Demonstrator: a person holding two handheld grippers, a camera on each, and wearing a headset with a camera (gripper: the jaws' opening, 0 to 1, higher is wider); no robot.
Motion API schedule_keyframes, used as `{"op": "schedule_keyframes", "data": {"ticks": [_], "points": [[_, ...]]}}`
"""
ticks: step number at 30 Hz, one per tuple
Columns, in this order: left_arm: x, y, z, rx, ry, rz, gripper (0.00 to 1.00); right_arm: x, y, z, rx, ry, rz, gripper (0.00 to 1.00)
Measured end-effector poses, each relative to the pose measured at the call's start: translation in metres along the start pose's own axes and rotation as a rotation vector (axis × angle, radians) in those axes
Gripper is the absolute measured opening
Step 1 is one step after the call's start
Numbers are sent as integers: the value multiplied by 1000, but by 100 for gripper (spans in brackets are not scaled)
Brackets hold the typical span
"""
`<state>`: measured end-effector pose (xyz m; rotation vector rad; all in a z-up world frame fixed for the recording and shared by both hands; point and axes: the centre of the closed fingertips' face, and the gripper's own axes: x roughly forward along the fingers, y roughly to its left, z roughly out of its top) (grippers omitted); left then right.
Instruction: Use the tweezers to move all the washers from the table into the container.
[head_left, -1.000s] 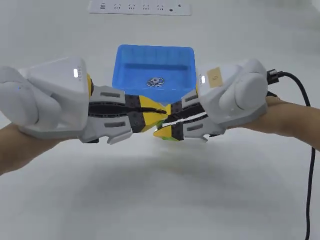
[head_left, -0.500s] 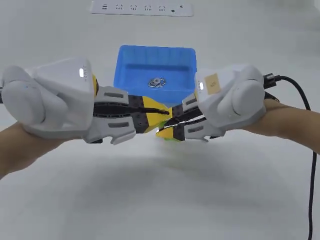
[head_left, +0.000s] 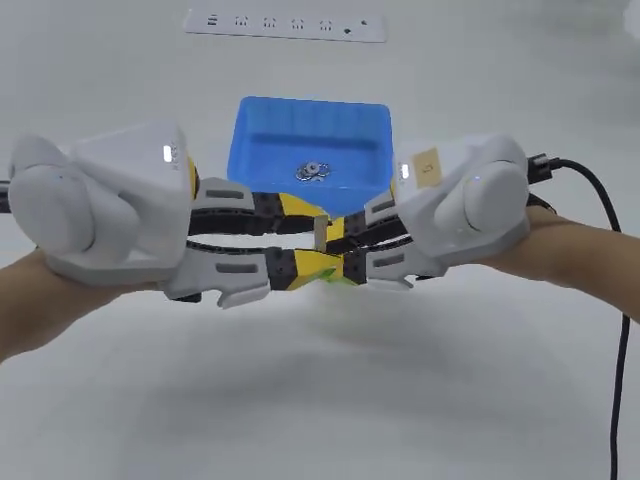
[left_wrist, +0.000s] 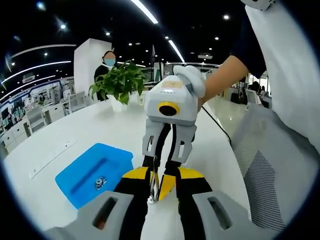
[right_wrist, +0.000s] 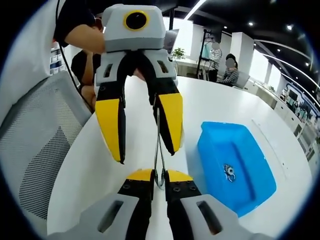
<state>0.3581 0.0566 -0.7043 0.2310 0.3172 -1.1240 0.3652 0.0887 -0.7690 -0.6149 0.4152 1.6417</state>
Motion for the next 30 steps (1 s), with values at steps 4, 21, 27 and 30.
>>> {"op": "schedule_keyframes", "data": {"ticks": [4, 21, 27, 30], "points": [[-9, 2, 2, -19, -15, 25, 27, -3, -1, 7, 12, -13, -18, 9], [-64, 24, 17, -103, -124, 235, 36, -34, -16, 54, 67, -98, -116, 9], [-81, 24, 8, -134, -126, 281, 41, -44, -27, 65, 36, -88, -146, 9], [-88, 24, 4, -144, -118, 306, 42, -48, -35, 73, 16, -87, -160, 9]]}}
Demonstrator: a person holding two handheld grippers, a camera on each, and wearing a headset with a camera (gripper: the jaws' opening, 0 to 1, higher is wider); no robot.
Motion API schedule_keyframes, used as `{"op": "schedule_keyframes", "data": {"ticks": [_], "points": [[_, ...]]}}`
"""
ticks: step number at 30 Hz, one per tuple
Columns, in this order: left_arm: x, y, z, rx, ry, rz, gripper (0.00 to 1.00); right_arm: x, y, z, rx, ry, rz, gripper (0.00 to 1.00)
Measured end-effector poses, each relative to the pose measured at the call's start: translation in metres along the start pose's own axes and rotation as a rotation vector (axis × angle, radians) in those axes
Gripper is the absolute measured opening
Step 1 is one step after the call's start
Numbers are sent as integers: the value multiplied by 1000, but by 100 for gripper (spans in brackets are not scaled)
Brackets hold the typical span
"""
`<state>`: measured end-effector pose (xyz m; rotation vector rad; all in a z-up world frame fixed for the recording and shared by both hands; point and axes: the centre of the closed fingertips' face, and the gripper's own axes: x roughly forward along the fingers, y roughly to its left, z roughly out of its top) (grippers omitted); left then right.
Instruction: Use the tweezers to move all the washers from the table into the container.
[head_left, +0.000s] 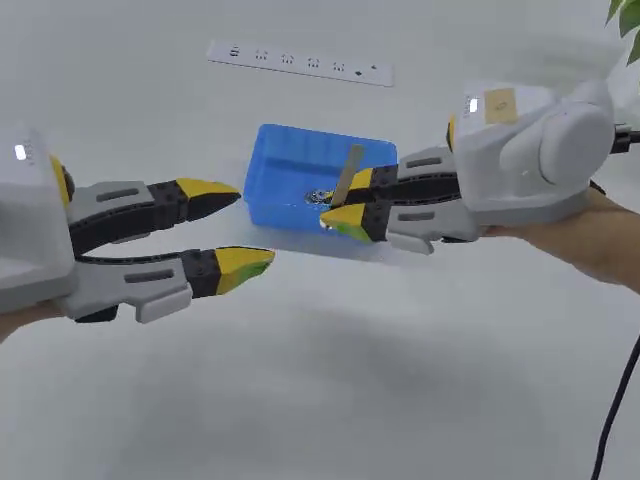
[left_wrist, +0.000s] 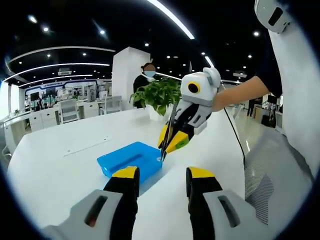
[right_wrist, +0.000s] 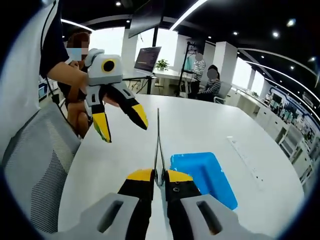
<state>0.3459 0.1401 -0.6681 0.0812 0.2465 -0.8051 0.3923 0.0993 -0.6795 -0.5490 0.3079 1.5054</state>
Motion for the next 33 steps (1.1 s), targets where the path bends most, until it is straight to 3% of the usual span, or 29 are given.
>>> {"op": "schedule_keyframes", "data": {"ticks": [4, 11, 15, 17, 24, 33], "points": [[-10, 6, -6, -31, -1, 28, 42, 0, -15, 7, -28, 9, -22, 9], [-23, 21, -2, -99, -53, 87, 42, 3, -44, 19, -55, 13, -47, 9], [-24, 23, -3, -133, -64, 88, 45, 8, -58, 18, -50, 12, -58, 9], [-23, 20, -6, -137, -55, 77, 48, 12, -69, 12, -44, 19, -61, 9], [-22, 13, -16, -130, -11, 51, 60, 29, -75, -15, -20, 70, -57, 9], [-27, 20, -30, -145, 29, 93, 72, 57, -77, -48, 8, 109, -43, 9]]}}
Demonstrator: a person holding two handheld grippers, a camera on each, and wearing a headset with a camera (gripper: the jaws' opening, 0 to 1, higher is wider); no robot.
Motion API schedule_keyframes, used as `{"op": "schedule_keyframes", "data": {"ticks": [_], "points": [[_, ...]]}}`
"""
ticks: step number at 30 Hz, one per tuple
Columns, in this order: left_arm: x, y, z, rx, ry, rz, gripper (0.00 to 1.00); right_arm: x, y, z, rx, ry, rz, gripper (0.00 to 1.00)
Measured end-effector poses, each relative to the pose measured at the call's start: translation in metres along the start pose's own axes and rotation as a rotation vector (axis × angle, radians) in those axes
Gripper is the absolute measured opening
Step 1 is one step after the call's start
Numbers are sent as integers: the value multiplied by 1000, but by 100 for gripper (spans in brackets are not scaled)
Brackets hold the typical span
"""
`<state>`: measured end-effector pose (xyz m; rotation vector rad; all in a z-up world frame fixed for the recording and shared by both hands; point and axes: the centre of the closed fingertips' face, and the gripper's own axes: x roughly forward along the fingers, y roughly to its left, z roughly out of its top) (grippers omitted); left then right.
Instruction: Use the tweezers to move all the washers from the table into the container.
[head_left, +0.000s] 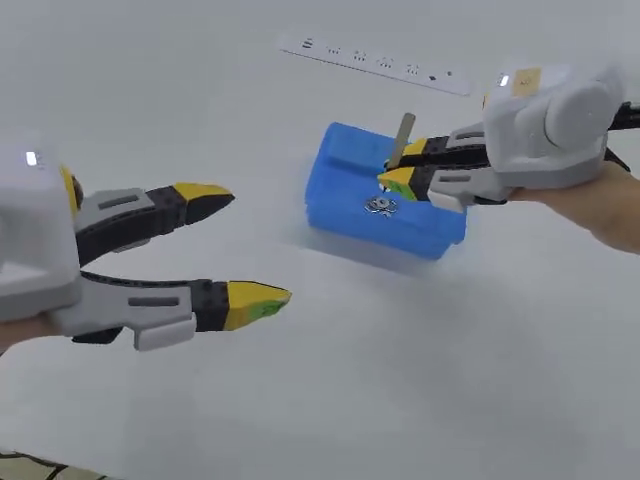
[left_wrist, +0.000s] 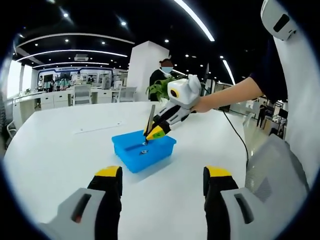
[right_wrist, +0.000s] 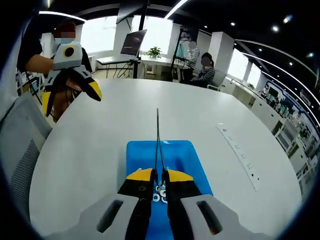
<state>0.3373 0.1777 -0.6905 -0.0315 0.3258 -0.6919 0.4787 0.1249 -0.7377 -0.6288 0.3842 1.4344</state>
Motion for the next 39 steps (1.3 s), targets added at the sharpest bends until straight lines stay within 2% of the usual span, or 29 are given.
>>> {"op": "schedule_keyframes", "data": {"ticks": [4, 9, 31, 33, 36, 39], "points": [[-2, 6, -2, 24, 18, 34, 87, 6, 1, -5, 8, 4, 6, 9], [-2, 11, 3, 19, 4, 62, 95, 11, 2, -12, 5, 9, 15, 9], [-7, 7, -3, -20, 21, 97, 97, 12, 6, -17, 4, -5, 21, 10], [-6, 6, -3, -13, 24, 90, 97, 11, 7, -15, -2, -8, 22, 9], [4, 9, -5, 46, 71, 66, 95, 9, 6, -11, -9, -11, 19, 9], [17, 16, 6, 68, 57, 56, 92, 7, 6, -8, -20, -11, 17, 8]]}}
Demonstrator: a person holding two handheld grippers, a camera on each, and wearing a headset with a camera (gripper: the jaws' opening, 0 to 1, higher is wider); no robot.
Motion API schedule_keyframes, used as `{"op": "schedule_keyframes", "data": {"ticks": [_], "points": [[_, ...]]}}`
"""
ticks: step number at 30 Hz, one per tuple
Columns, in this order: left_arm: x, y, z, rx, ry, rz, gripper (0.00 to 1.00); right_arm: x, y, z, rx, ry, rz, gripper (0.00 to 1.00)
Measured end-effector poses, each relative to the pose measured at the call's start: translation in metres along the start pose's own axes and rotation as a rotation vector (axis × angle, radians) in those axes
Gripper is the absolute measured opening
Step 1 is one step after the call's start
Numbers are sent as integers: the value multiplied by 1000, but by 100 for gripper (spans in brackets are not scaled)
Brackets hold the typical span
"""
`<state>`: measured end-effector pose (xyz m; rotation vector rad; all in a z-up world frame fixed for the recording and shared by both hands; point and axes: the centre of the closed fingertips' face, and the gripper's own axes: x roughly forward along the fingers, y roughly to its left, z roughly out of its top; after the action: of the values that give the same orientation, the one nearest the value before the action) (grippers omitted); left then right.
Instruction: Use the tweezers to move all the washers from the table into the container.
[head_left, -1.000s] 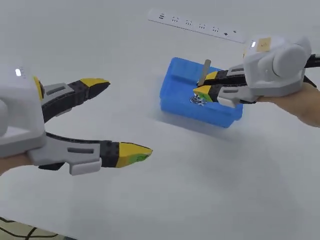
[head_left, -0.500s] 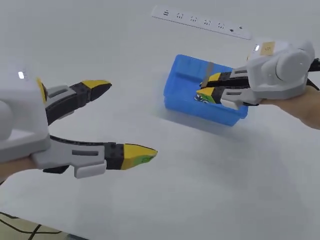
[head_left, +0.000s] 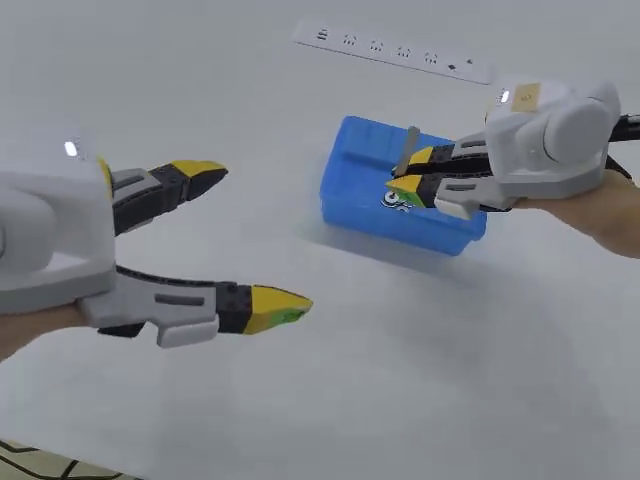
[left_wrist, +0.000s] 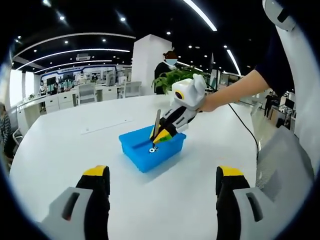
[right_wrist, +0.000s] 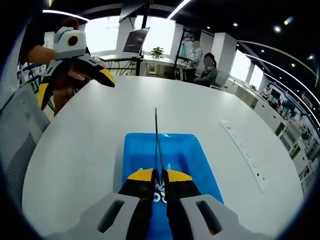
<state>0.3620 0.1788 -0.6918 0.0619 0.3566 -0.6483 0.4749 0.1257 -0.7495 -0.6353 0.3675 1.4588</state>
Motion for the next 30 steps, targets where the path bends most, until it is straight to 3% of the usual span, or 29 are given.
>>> {"op": "schedule_keyframes", "data": {"ticks": [5, 8, 13, 18, 24, 28, 30], "points": [[23, 6, 30, 4, -63, -37, 89, -3, 0, 5, -4, -3, -6, 8], [36, 8, 40, 42, -67, -64, 75, -6, 2, 10, -22, -10, -7, 8], [59, 8, 58, 119, -76, -110, 63, -11, 3, 16, -57, -19, -8, 8], [78, 6, 67, 208, -40, -148, 46, -14, 1, 13, -65, -12, -13, 8], [95, -12, 77, 317, -11, -242, 35, -17, 7, 13, -83, -13, -1, 8], [99, -20, 79, 362, 2, -289, 27, -18, 9, 14, -107, -9, 5, 8], [99, -26, 75, 351, 32, -333, 26, -19, 11, 15, -118, -9, 8, 8]]}}
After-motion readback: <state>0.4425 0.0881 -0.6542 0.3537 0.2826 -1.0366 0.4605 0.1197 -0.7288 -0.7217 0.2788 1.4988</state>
